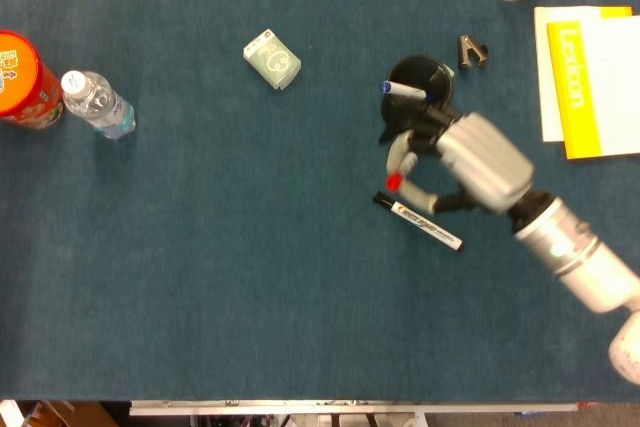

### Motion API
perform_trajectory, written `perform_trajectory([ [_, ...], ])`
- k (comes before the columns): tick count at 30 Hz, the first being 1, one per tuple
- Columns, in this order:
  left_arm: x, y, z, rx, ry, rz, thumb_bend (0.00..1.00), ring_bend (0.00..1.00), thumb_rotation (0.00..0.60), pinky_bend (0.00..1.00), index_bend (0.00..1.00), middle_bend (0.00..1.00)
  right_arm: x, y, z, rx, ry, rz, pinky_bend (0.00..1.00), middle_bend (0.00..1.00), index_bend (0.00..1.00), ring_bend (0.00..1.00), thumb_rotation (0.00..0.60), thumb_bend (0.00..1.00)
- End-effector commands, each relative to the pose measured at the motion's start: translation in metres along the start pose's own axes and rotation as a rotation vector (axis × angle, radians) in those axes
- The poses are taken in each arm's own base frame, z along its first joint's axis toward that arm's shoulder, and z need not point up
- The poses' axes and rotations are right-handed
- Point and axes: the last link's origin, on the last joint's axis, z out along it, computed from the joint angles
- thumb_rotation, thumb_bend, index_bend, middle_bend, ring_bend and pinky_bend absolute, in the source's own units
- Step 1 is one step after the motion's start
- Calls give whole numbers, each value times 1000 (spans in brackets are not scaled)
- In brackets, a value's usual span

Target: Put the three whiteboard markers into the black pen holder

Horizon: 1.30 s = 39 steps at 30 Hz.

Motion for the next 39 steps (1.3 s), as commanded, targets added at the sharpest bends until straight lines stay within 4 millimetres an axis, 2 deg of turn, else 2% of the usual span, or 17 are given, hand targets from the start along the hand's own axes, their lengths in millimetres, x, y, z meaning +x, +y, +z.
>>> perform_trajectory([
  [1,1,-1,-1,6,1,2,420,215,600,170,217,215,27,-6,10,3,96,100,189,370,633,171,600,325],
  [4,1,-2,-2,12,-1,5,420,215,600,170,217,215,34,-4,18,-1,128,137,189,370,632,171,600,325],
  [9,1,-2,-2,13,-3,7,420,215,600,170,217,215,38,10,32,-47,161,166,189,370,633,170,600,325],
  [16,1,-3,-2,16,-13,10,420,215,600,170,217,215,31,33,44,-128,163,166,187,370,633,171,600,325],
  [24,0,-2,-2,14,-20,9,420,215,600,170,217,215,22,59,47,-205,119,99,147,362,624,170,600,326],
  [27,-1,-1,-1,10,-21,8,420,215,600,170,217,215,16,66,46,-211,76,40,99,326,503,138,600,326],
  [31,0,-1,-1,8,-20,10,420,215,600,170,217,215,16,69,45,-198,48,-9,52,242,222,70,600,325],
  [34,0,0,-1,8,-19,11,420,215,600,170,217,215,18,68,45,-186,50,-23,25,193,105,36,600,324],
  [39,0,1,-2,3,-20,7,420,215,600,170,217,215,30,51,36,-77,99,-124,0,169,63,6,600,282],
])
